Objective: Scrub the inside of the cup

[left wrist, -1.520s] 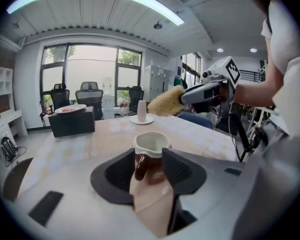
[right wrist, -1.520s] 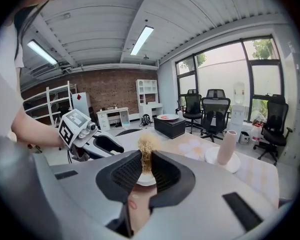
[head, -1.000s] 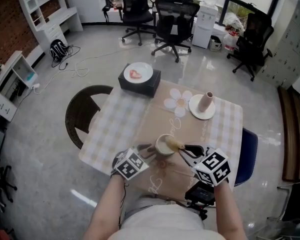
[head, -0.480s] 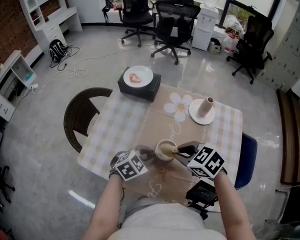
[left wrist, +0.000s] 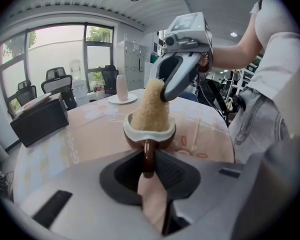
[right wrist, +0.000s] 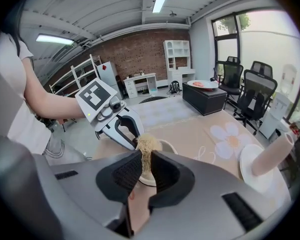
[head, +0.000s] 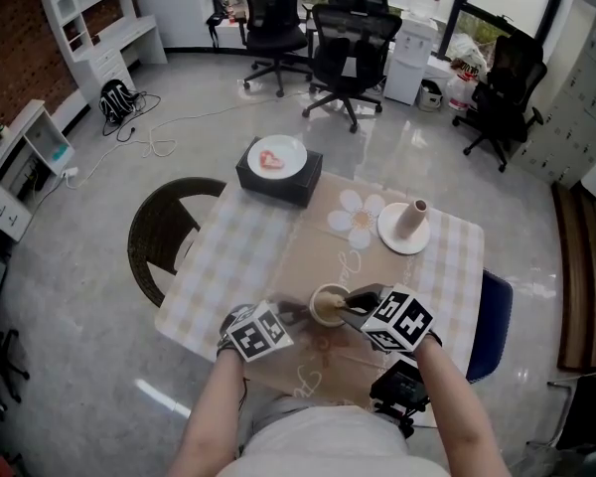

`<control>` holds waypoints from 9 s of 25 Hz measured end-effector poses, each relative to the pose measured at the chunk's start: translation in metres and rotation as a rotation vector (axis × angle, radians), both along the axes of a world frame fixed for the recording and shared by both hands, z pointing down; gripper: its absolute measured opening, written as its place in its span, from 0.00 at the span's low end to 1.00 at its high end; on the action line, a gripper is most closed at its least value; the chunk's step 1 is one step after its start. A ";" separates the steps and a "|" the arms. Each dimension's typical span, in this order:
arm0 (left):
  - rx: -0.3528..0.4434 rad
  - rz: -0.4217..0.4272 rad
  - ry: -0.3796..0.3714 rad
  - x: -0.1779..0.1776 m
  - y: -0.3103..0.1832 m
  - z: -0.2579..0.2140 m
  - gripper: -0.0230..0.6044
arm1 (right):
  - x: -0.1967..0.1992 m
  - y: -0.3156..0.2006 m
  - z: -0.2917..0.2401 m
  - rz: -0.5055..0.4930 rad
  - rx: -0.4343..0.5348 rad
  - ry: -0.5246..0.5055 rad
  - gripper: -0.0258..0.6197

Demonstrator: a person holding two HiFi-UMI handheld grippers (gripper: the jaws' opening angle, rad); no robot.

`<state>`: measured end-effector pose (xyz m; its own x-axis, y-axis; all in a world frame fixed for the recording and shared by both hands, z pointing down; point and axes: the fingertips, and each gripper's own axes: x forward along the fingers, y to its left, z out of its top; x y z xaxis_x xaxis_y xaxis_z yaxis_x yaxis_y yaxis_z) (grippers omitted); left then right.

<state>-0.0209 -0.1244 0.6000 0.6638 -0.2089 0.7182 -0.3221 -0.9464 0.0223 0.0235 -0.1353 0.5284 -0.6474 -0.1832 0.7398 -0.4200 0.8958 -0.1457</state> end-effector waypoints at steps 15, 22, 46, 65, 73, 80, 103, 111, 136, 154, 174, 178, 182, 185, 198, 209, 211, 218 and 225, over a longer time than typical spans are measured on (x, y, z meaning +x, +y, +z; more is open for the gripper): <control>-0.008 0.001 0.021 0.000 -0.001 0.001 0.15 | 0.005 -0.031 -0.007 0.158 0.120 -0.082 0.13; -0.008 0.004 0.016 0.000 -0.001 0.000 0.15 | 0.016 -0.034 -0.010 0.100 0.154 0.015 0.12; -0.011 -0.009 0.037 0.001 0.000 0.000 0.15 | 0.002 0.006 0.003 -0.145 -0.195 0.071 0.12; -0.016 -0.012 0.033 -0.002 0.000 0.005 0.15 | -0.017 -0.008 0.026 0.010 -0.089 -0.003 0.12; -0.009 -0.003 0.036 0.000 -0.001 -0.001 0.15 | -0.010 -0.025 0.025 0.068 0.121 0.080 0.12; -0.011 0.002 0.035 0.000 -0.001 0.000 0.15 | -0.002 -0.030 0.027 0.062 0.209 0.169 0.12; -0.019 -0.006 0.046 0.001 -0.001 -0.001 0.15 | 0.012 -0.008 0.028 -0.103 -0.084 0.288 0.11; -0.021 -0.010 0.045 0.000 0.000 0.002 0.15 | 0.002 0.008 0.034 -0.127 -0.203 0.201 0.11; -0.024 -0.016 0.048 0.000 -0.001 0.000 0.15 | -0.001 -0.024 0.025 -0.080 0.217 0.173 0.11; -0.029 -0.019 0.057 0.001 0.000 0.000 0.15 | -0.007 0.006 0.028 -0.202 -0.036 0.102 0.12; -0.028 -0.023 0.059 0.000 -0.001 0.001 0.15 | 0.002 0.003 0.035 -0.183 -0.037 0.174 0.12; -0.028 -0.022 0.057 0.000 -0.001 0.000 0.15 | -0.002 0.009 0.034 -0.198 -0.089 0.164 0.12; -0.031 -0.020 0.059 0.000 -0.001 0.001 0.15 | -0.003 -0.001 0.029 -0.166 -0.039 0.156 0.12; -0.029 -0.018 0.058 0.000 -0.001 0.000 0.15 | -0.004 -0.011 0.023 -0.129 0.010 0.149 0.12; -0.042 -0.037 0.075 0.000 0.000 0.003 0.15 | -0.001 -0.028 0.031 -0.118 0.119 0.353 0.12; -0.027 -0.025 0.022 -0.005 0.000 0.008 0.15 | 0.009 -0.016 0.034 -0.104 -0.133 0.510 0.12; -0.027 -0.027 0.025 -0.005 -0.001 0.008 0.15 | 0.009 -0.012 0.035 -0.097 -0.185 0.499 0.11; -0.025 -0.034 0.027 -0.004 -0.001 0.007 0.15 | 0.003 0.000 0.037 -0.027 -0.369 0.318 0.12; -0.019 -0.033 0.024 -0.003 -0.001 0.008 0.15 | -0.005 0.005 0.039 0.065 -0.470 0.091 0.12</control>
<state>-0.0240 -0.1253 0.6082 0.6741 -0.2169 0.7061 -0.3519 -0.9348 0.0487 0.0182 -0.1304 0.5676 -0.5744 0.1468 0.8053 -0.5026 0.7133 -0.4885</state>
